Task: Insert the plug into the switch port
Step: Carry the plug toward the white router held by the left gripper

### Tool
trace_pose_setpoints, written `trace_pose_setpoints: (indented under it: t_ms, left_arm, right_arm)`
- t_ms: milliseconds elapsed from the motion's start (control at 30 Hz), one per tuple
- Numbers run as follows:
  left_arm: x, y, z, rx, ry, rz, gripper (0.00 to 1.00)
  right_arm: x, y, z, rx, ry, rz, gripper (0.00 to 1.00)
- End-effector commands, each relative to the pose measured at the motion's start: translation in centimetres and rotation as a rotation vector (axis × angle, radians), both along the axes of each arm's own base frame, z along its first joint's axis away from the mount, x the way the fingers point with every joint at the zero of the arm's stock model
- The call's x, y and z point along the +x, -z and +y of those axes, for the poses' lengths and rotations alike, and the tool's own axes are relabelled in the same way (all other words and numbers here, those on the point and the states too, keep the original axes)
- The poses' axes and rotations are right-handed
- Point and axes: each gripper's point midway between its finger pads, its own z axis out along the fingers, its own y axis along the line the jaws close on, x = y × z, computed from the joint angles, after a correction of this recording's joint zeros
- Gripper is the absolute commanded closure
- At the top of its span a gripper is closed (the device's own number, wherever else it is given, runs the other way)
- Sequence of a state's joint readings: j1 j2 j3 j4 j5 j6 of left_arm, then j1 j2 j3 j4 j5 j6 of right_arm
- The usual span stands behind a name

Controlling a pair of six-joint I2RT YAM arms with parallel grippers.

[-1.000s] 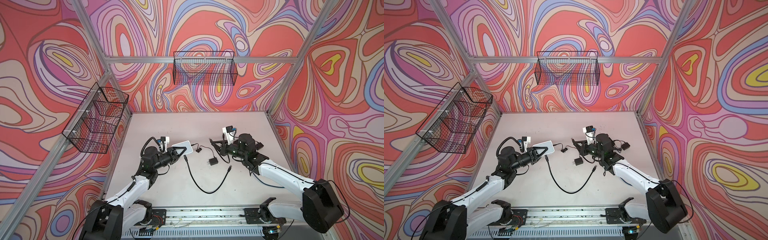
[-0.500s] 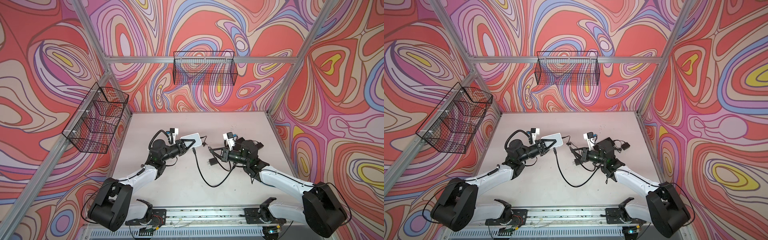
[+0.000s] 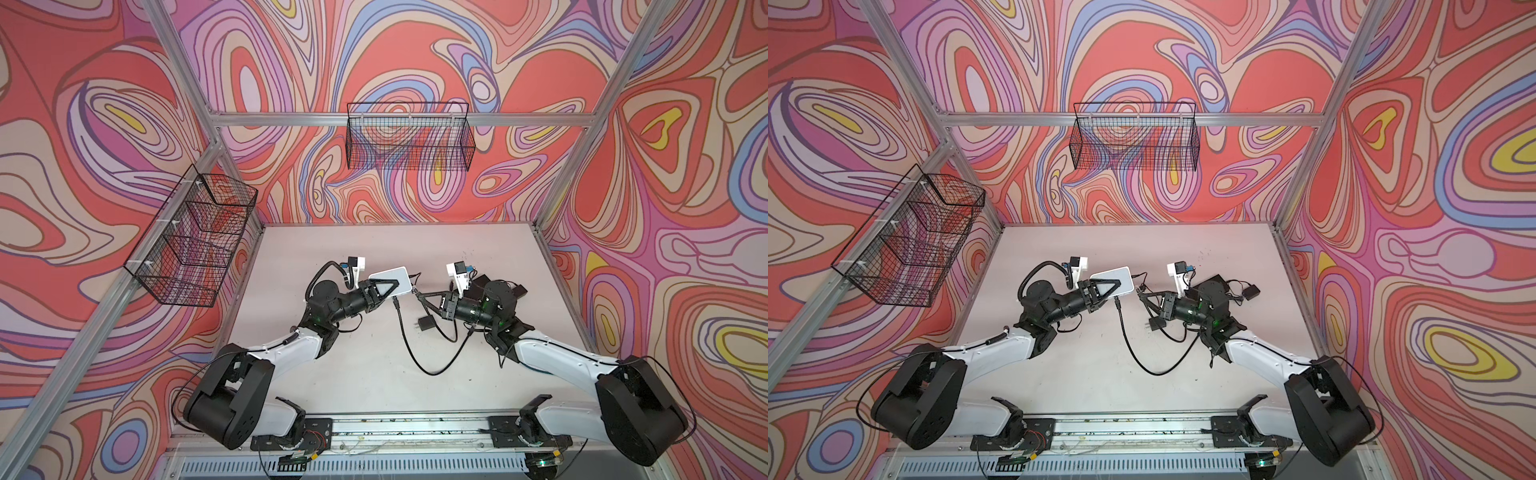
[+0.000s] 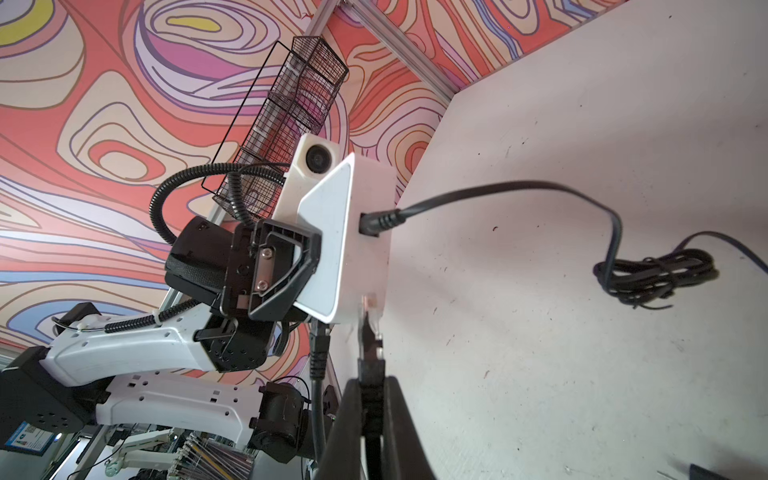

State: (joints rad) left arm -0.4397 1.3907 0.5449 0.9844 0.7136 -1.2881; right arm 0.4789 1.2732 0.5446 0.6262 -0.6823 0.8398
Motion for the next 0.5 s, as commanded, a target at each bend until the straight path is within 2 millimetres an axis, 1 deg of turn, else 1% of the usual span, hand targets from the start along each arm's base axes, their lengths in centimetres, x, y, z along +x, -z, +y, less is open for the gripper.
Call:
trace_pose_setpoints:
  t_ms: [0, 167, 300, 467]
  left_arm:
    - [0.4, -2.6, 0.0, -0.063, -0.016, -0.088, 0.96]
    - [1.1, -3.3, 0.2, -0.101, -0.052, -0.099, 0.97]
    - [1.4, -3.8, 0.0, -0.111, -0.057, -0.111, 0.97]
    - [1.3, -3.5, -0.7, -0.108, -0.047, -0.104, 0.97]
  right_arm:
    - [-0.4, 0.2, -0.2, 0.014, -0.004, 0.006, 1.00]
    - [-1.0, 0.6, -0.5, 0.019, 0.001, 0.014, 1.00]
    - [-1.3, 0.6, -0.7, 0.024, 0.003, 0.015, 1.00]
    - [-1.2, -0.3, -0.5, 0.047, -0.008, 0.007, 1.00]
